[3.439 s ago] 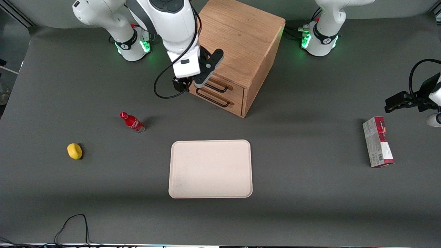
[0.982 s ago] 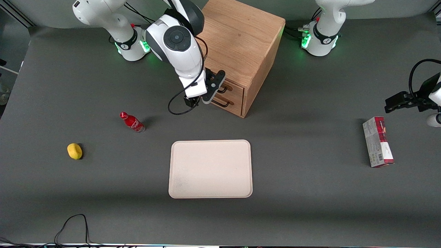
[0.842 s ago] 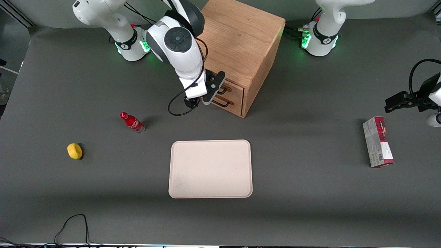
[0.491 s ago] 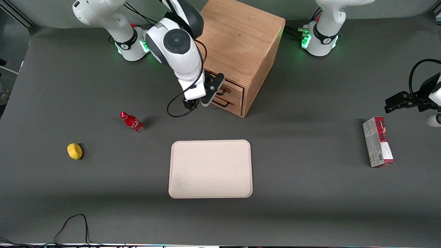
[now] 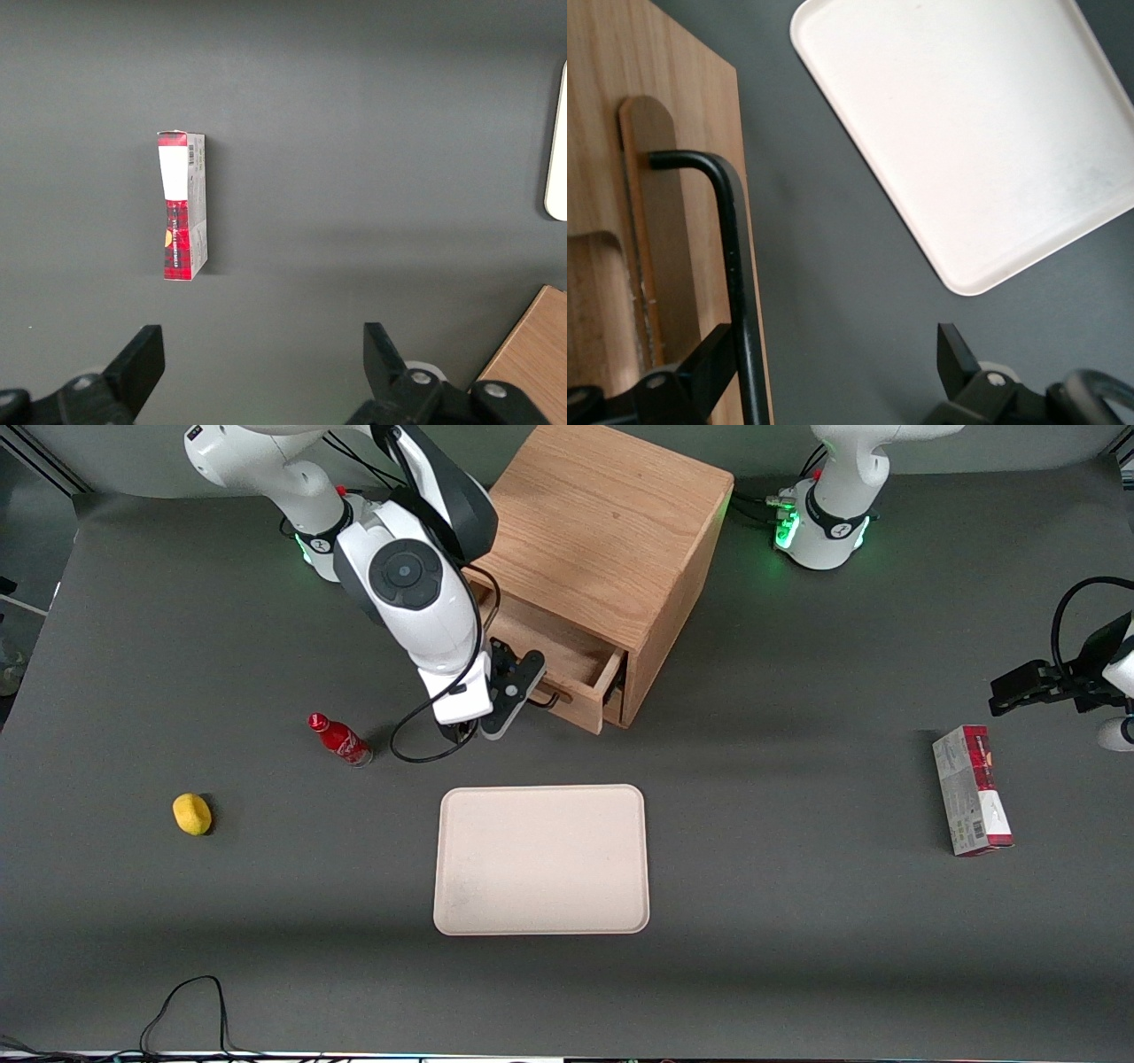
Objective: Open upper drawer
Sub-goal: 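Pull the upper drawer handle outward with the right gripper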
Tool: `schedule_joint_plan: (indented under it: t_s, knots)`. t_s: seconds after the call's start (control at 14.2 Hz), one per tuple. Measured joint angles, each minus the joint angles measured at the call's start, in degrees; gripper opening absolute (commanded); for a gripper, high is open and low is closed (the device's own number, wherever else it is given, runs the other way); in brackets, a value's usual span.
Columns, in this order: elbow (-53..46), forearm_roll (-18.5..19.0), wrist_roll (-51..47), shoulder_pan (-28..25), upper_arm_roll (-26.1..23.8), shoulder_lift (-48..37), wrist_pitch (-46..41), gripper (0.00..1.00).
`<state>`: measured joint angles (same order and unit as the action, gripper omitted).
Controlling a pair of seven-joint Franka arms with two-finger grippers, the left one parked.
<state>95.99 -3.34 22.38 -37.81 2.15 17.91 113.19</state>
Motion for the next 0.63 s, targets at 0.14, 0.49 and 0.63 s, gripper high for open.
schedule_joint_plan:
  t_s: [0.14,0.49,0.63]
  knots:
    - [-1.6,0.0,1.3,1.4,0.0,1.5,-0.5,1.0]
    - [-5.0,0.0,3.6,4.2,0.1,5.0,-1.0,1.0]
    - [-6.9,0.0,3.7,4.8,0.2,6.2,-2.4,1.0]
